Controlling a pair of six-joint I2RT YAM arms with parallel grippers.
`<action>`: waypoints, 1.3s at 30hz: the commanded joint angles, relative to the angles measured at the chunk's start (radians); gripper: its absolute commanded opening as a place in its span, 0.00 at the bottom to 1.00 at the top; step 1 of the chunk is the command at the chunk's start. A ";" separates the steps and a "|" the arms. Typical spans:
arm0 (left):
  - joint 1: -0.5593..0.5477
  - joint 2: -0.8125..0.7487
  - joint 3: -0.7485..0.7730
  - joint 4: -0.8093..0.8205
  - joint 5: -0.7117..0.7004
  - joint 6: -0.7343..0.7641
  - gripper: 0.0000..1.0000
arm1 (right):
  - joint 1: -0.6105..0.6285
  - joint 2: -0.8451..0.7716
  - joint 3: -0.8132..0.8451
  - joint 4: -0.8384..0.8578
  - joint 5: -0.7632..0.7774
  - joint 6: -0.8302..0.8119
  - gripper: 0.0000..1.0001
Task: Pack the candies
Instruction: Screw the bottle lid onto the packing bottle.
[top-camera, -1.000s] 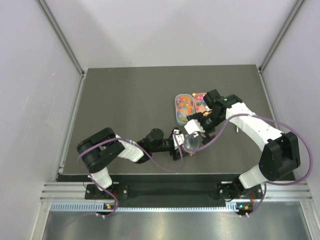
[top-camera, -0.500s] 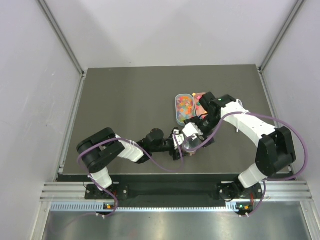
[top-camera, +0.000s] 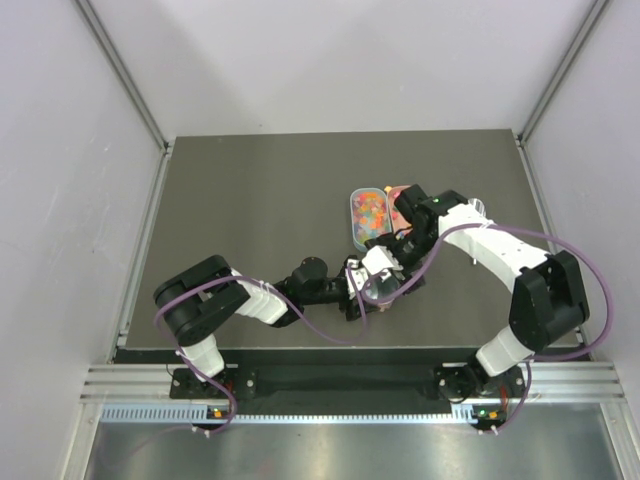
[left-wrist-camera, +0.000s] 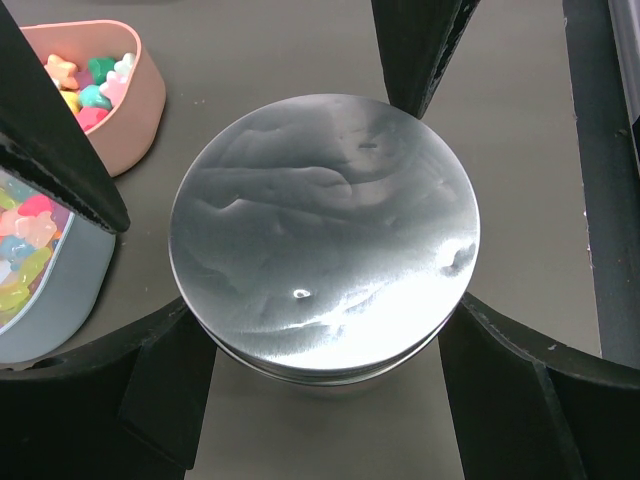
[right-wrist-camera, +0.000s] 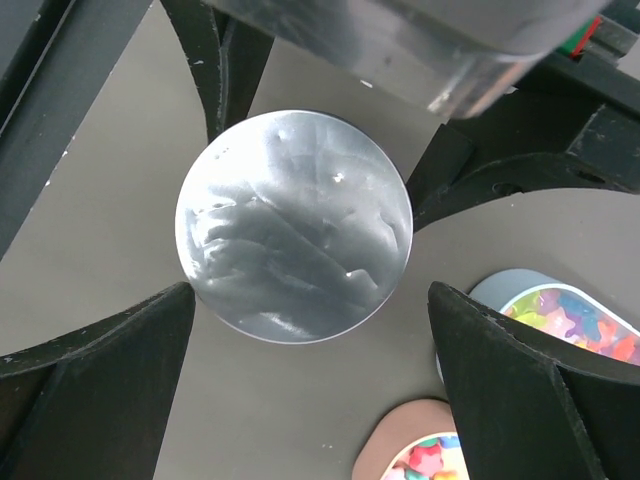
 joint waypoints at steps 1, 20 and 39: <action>-0.009 0.040 -0.019 -0.126 -0.008 0.033 0.00 | 0.013 0.016 0.017 0.010 -0.049 -0.003 1.00; -0.009 0.053 -0.008 -0.133 -0.001 0.036 0.00 | 0.029 0.020 0.001 0.038 -0.044 0.060 0.64; -0.010 0.063 0.015 -0.143 0.007 0.036 0.00 | 0.142 -0.109 -0.174 0.254 0.023 0.512 0.50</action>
